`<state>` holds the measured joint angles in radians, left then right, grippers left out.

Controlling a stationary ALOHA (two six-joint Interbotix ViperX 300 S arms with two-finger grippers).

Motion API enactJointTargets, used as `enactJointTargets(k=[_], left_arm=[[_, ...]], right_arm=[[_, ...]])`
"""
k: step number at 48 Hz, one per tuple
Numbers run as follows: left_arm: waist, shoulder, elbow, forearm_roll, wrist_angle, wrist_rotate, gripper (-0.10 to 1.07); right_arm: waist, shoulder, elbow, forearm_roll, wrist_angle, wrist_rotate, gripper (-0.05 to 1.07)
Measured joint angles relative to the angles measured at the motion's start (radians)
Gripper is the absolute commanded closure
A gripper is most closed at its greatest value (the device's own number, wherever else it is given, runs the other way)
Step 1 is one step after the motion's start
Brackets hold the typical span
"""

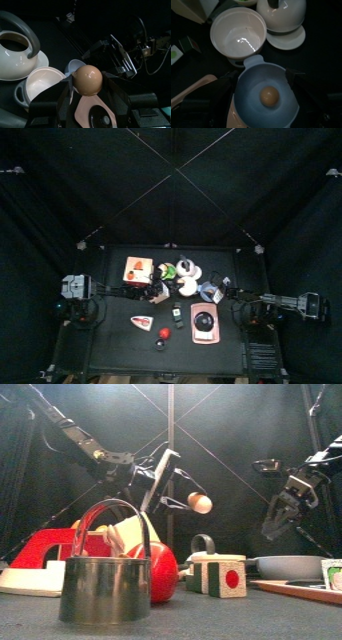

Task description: Remove egg shell

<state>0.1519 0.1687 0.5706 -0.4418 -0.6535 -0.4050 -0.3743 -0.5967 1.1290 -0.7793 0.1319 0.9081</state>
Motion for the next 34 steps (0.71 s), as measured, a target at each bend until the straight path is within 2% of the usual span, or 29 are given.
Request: enactJointTargets(k=[12, 20, 34], left_arm=[[0.000, 0.026, -0.046, -0.018, -0.002, 0.000, 0.39], [0.000, 0.060, -0.092, -0.020, -0.002, -0.002, 0.39], [-0.011, 0.109, -0.153, -0.020, -0.002, 0.002, 0.39]], right_arm=[[-0.011, 0.003, -0.023, -0.101, -0.178, -0.002, -0.02], [-0.028, 0.011, -0.028, -0.123, -0.265, -0.002, -0.01], [-0.032, 0.058, -0.064, -0.109, -0.296, -0.002, -0.01]])
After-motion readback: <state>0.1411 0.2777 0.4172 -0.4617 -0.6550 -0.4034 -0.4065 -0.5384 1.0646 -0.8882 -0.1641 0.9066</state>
